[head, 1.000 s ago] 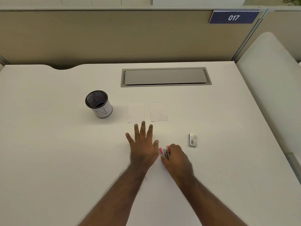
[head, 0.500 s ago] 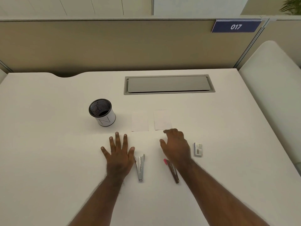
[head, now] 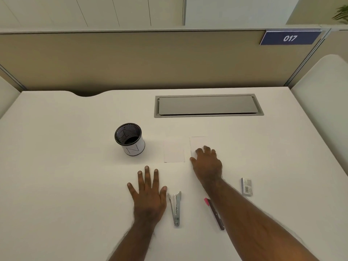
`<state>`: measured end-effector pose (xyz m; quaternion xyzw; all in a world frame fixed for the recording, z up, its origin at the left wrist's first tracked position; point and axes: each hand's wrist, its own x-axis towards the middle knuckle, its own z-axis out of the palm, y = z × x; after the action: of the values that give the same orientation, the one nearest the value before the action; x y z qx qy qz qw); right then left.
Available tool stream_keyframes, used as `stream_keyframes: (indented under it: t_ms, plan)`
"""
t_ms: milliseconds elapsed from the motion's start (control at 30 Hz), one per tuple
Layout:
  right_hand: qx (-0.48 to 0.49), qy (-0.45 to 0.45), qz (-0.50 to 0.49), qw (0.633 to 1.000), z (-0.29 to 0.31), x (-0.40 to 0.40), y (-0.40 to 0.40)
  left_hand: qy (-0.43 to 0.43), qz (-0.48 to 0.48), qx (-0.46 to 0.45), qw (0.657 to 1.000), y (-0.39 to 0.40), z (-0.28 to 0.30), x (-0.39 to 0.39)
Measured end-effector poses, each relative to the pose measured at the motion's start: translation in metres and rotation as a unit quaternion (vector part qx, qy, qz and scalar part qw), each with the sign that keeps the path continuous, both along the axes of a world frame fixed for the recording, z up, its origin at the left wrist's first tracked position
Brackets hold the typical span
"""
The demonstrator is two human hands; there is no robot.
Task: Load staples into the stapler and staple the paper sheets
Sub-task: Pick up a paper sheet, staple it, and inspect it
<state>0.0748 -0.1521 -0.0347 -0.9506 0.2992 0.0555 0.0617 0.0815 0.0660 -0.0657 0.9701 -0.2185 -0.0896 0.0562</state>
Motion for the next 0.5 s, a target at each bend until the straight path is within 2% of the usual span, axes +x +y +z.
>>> stream_keyframes:
  t_ms: [200, 367, 500]
  plan:
    - [-0.012, 0.043, 0.025, 0.999, -0.007, -0.002, 0.004, 0.008, 0.002, 0.002, 1.000, 0.001, 0.003, 0.000]
    - [0.029, 0.019, 0.037, 0.999, -0.011, -0.012, 0.001, 0.011, 0.003, -0.003, 1.000, -0.001, 0.008, -0.001]
    - [0.019, 0.015, 0.043, 0.999, -0.012, -0.015, -0.001, 0.013, 0.003, 0.000, 1.000, -0.001, 0.009, -0.002]
